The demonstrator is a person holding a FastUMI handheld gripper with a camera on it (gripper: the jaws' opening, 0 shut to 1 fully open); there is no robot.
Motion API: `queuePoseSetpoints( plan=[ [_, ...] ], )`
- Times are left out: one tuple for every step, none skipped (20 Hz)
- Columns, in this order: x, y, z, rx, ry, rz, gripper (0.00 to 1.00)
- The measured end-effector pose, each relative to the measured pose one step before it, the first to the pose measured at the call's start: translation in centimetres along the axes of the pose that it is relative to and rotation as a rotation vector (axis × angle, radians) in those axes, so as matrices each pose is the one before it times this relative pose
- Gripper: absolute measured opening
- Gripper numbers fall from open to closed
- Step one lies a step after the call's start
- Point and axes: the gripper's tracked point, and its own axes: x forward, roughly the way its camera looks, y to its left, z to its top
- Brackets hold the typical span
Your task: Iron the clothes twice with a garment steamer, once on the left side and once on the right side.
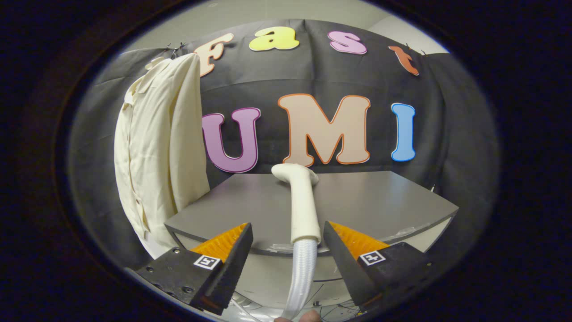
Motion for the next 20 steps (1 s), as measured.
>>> queuePoseSetpoints(
  plan=[
    [0.868, -0.244, 0.168, 0.00268, 0.0091, -0.00391, 0.98],
    [0.992, -0.183, 0.202, -0.0003, 0.01327, -0.00353, 0.98],
    [0.856, -0.18, 0.214, -0.00243, 0.0115, -0.00307, 0.98],
    [0.665, -0.14, 0.114, 0.00108, 0.0128, -0.00149, 0.98],
    [0.77, -0.187, 0.409, 0.00129, 0.00275, -0.00526, 0.98],
    [0.639, -0.236, 0.185, 0.00409, 0.00677, -0.00292, 0.98],
    [0.584, -0.208, 0.224, 0.002, 0.00585, -0.00098, 0.98],
    [0.606, -0.09, 0.112, 0.00257, 0.00811, -0.00547, 0.98],
    [0.616, -0.247, -0.191, -0.00099, 0.01914, -0.00601, 0.98],
    [0.494, -0.123, -0.359, -0.00482, 0.0224, -0.00044, 0.98],
    [0.29, -0.073, -0.332, -0.00037, 0.02404, -0.00007, 0.93],
    [-0.022, -0.159, 0.38, -0.00686, -0.01935, -0.00267, 0.88],
    [0.22, 0.113, -0.308, -0.00482, 0.01069, 0.00154, 0.83],
    [-0.206, -0.084, 0.189, -0.00399, -0.00412, -0.00101, 0.79],
    [-0.176, 0.422, 0.234, 0.00687, -0.0091, 0.01574, 0.7],
    [0.486, 0.11, -0.602, -0.00976, 0.00861, -0.00838, 0.61],
    [0.506, -0.105, 0.429, -0.00981, -0.01291, -0.00672, 0.53],
    [-0.507, 0.069, -0.132, -0.00363, 0.01119, -0.00287, 0.44],
    [-0.044, -0.029, 0.01, 0.01077, 0.00381, 0.00028, 0.42],
    [-0.08, -0.1, -0.068, 0.01366, 0.00959, -0.00092, 0.41]
  ],
)
